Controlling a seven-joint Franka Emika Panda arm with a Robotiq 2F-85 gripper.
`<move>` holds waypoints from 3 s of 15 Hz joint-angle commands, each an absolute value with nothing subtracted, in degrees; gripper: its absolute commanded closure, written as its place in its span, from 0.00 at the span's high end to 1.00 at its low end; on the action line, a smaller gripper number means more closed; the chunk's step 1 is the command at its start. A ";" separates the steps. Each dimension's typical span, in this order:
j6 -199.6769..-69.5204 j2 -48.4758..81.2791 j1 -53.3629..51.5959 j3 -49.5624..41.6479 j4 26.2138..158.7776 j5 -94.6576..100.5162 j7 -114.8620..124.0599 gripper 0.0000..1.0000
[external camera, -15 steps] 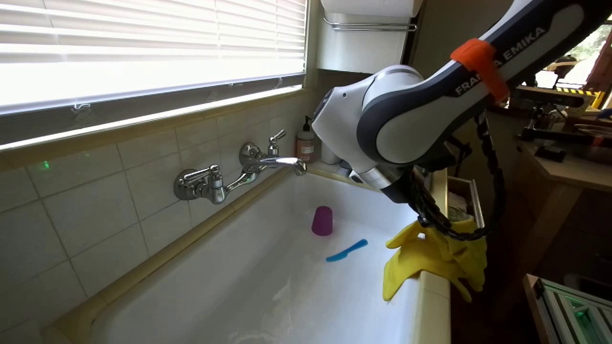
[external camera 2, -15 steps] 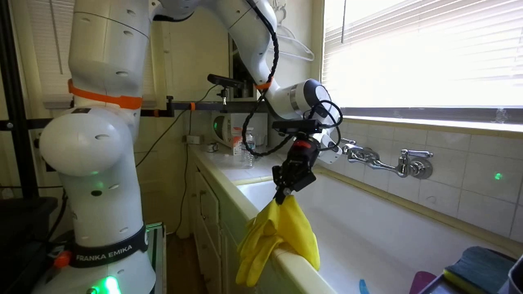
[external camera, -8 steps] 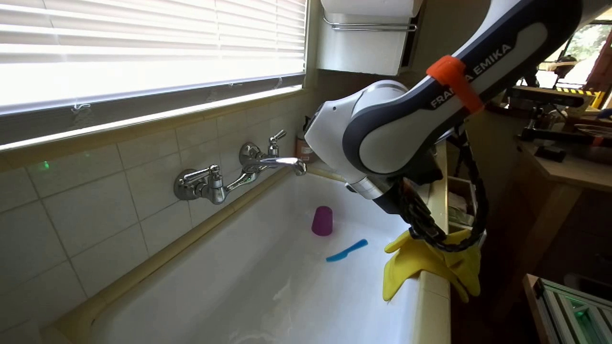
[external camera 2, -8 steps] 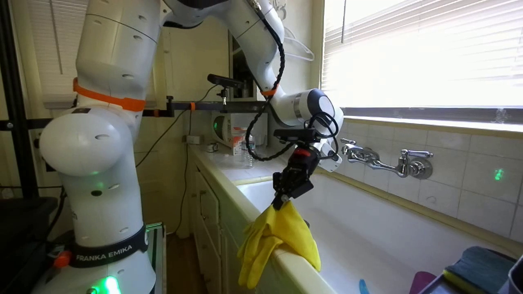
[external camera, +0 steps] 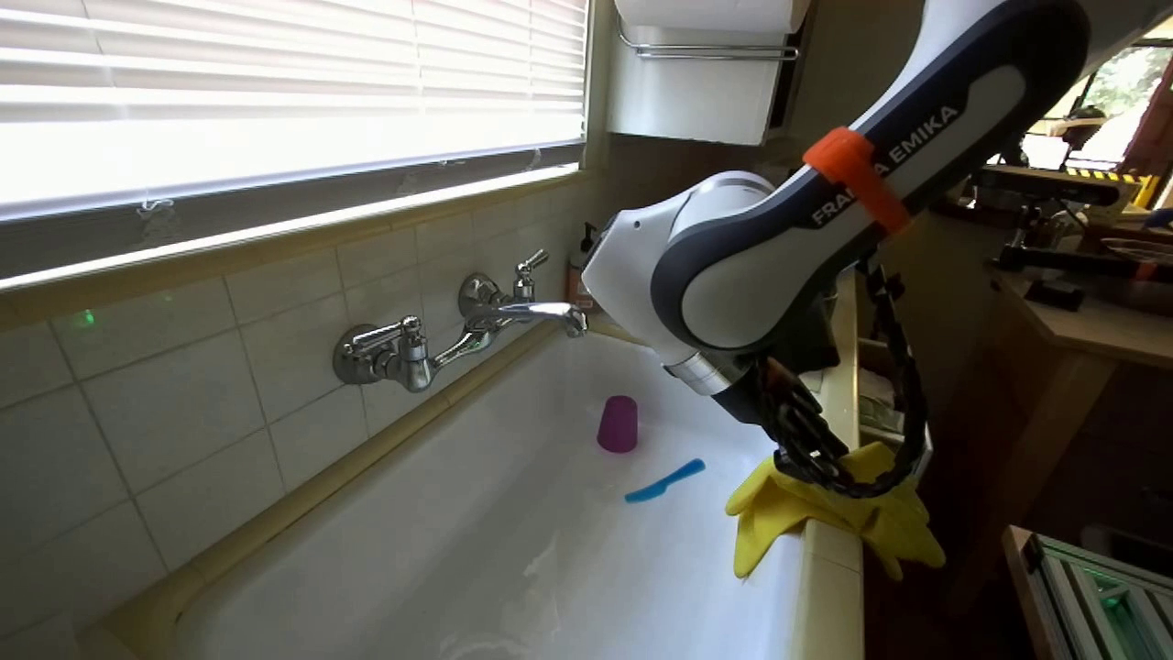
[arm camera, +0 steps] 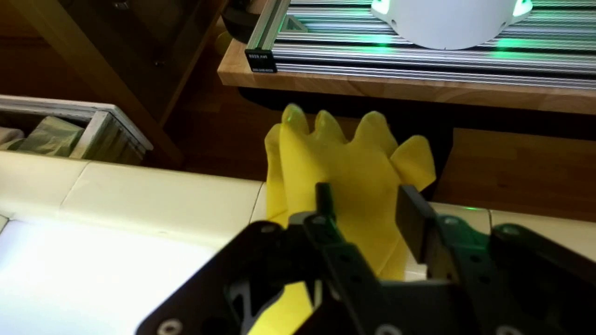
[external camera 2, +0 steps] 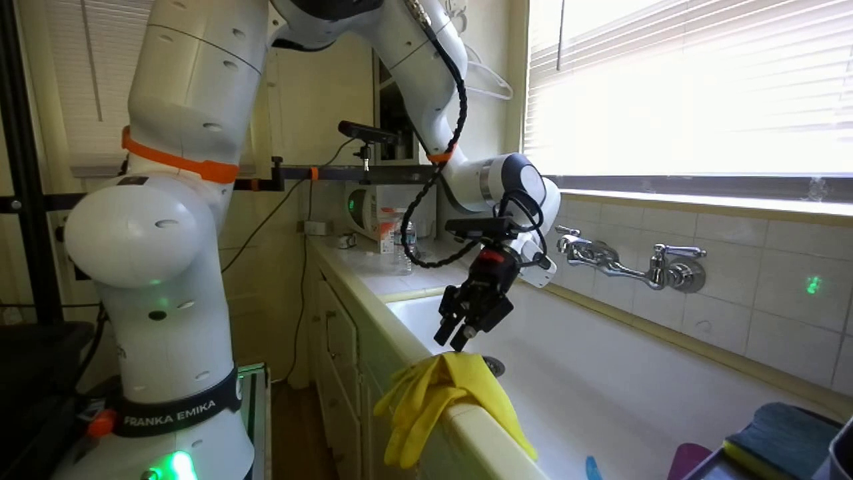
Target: Take the gloves off the tap
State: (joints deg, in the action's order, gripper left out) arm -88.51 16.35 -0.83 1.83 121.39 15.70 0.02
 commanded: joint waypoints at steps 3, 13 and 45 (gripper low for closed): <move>-89.15 17.30 -1.19 1.48 120.95 14.79 1.75 0.86; -90.96 14.23 -0.72 1.27 122.33 12.90 1.78 0.99; -109.88 -12.75 3.66 -2.44 133.23 9.81 10.50 1.00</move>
